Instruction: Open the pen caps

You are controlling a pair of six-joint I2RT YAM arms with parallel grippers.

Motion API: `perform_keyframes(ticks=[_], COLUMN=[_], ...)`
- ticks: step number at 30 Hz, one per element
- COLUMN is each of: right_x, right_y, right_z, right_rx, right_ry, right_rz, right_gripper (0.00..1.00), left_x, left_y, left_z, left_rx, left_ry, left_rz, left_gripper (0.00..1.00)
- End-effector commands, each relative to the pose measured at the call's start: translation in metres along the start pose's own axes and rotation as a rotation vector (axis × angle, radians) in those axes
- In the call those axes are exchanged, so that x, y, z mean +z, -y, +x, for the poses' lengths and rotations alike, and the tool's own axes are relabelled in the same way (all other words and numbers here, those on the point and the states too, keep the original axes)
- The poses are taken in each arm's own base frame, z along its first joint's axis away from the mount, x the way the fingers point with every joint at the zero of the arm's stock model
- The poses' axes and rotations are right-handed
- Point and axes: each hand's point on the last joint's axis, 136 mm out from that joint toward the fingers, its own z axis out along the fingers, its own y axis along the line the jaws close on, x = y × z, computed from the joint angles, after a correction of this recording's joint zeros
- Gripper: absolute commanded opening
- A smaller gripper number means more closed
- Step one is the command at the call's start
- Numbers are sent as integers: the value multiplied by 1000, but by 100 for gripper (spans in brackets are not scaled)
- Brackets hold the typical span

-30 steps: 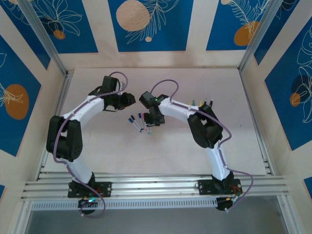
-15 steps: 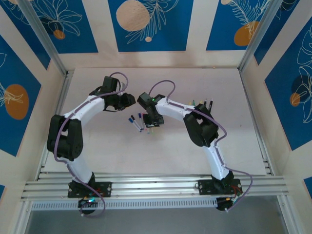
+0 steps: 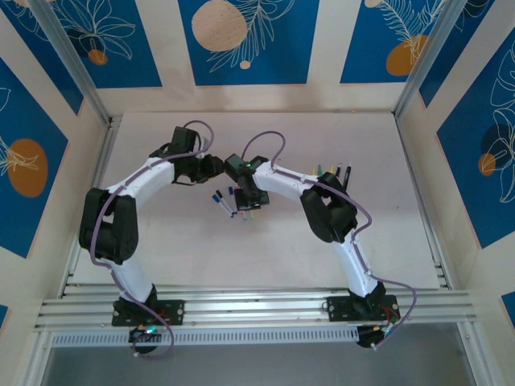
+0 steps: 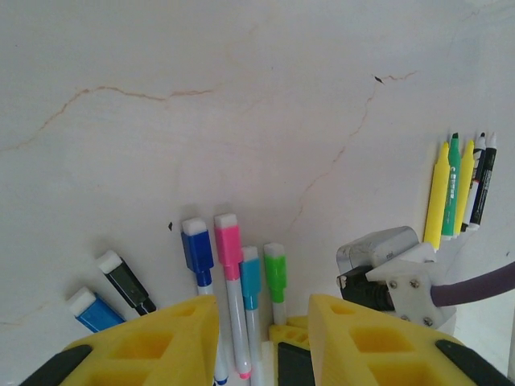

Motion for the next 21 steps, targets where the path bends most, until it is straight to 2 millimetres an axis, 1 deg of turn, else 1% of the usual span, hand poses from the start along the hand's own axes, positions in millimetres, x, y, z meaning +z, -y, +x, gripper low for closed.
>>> perform_keyframes(ticks=[1,3,5,10,13,16,21], right_x=[18,9,-5,-49,-72,-88,-104], right_y=[43,42,39,36,31,26,20], right_z=[15,9,1,-15,-20,-21,-22], right_rx=[25,22,13,16,10,-7,-1], right_ry=[-60,-23,27,122,160,181,188], right_rz=[121,64,-24,-260,-399,-502,-594], right_gripper=[0,0,0,0,0,0,0], left_x=[3,5,6,7,8,8,7], left_y=[9,11,15,37,50,61,74], left_z=[1,3,4,11,12,10,3], left_rx=[39,43,49,81,80,78,61], left_ry=[-12,-18,-23,-42,-56,-55,-41], left_rz=[-2,-4,1,50,87,114,160], left_gripper=[35,35,35,43,46,46,46])
